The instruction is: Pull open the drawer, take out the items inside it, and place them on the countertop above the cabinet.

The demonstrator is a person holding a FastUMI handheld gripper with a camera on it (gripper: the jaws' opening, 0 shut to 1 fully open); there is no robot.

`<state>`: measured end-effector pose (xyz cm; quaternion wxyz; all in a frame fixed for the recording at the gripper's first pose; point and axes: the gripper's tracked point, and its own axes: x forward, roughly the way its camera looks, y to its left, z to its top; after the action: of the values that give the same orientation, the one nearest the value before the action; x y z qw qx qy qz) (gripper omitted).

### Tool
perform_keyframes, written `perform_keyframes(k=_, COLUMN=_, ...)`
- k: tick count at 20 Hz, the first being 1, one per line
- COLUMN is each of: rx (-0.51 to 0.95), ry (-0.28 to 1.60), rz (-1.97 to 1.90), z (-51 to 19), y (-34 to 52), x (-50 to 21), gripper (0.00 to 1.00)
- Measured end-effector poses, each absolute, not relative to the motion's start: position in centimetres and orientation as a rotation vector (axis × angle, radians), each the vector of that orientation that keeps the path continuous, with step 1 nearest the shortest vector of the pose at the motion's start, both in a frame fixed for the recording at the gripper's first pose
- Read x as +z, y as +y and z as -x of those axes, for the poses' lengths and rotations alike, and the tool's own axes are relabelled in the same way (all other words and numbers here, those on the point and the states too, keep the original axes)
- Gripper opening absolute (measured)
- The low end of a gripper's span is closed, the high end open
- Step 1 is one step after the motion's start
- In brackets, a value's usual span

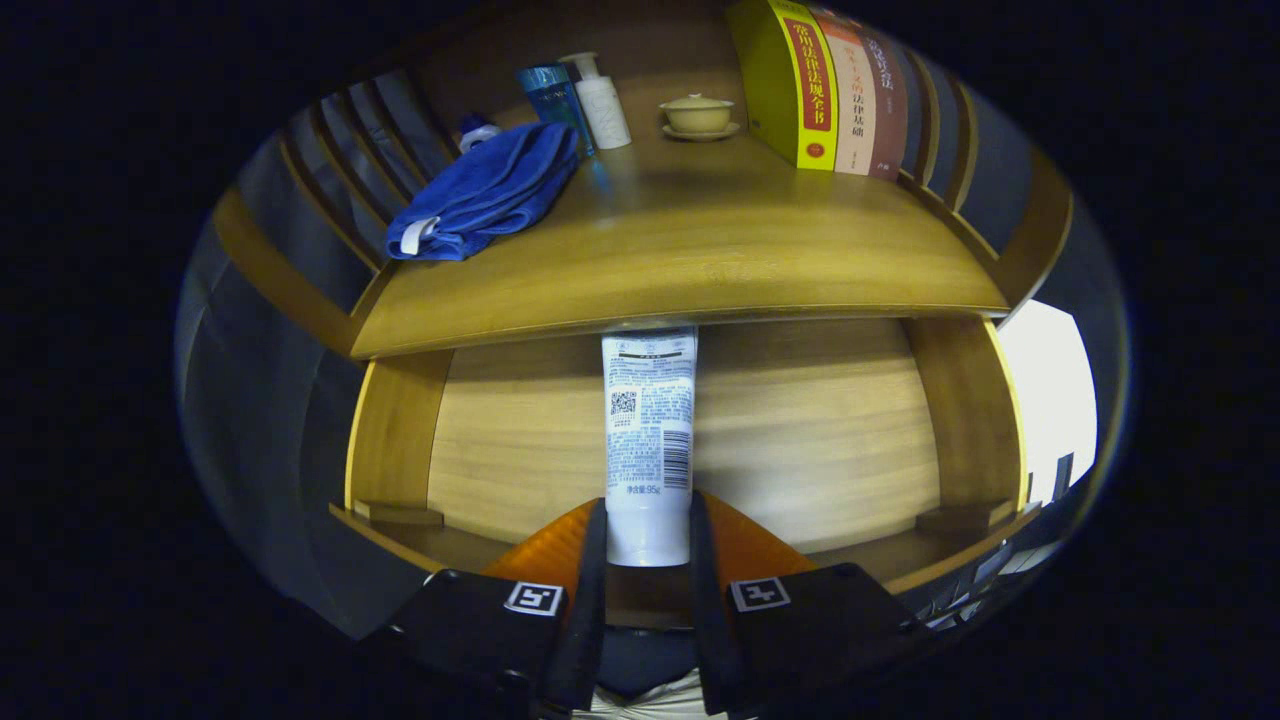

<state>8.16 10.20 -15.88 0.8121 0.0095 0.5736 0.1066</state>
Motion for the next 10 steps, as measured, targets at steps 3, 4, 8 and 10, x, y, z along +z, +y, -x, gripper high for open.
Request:
perform_keyframes(k=3, rx=0.253, ry=1.217, rz=0.006, z=-6.2, y=10.0, x=-14.2, gripper=0.47)
perform_keyframes(k=4, rx=0.256, ry=1.209, rz=0.009, z=-5.7, y=10.0, x=-13.7, gripper=0.47)
perform_keyframes(k=8, rx=0.294, ry=1.126, rz=0.001, z=-6.6, y=11.3, x=-10.4, gripper=0.47)
perform_keyframes(k=10, rx=0.274, ry=1.057, rz=-0.01, z=-10.2, y=12.3, x=-8.6, gripper=0.47)
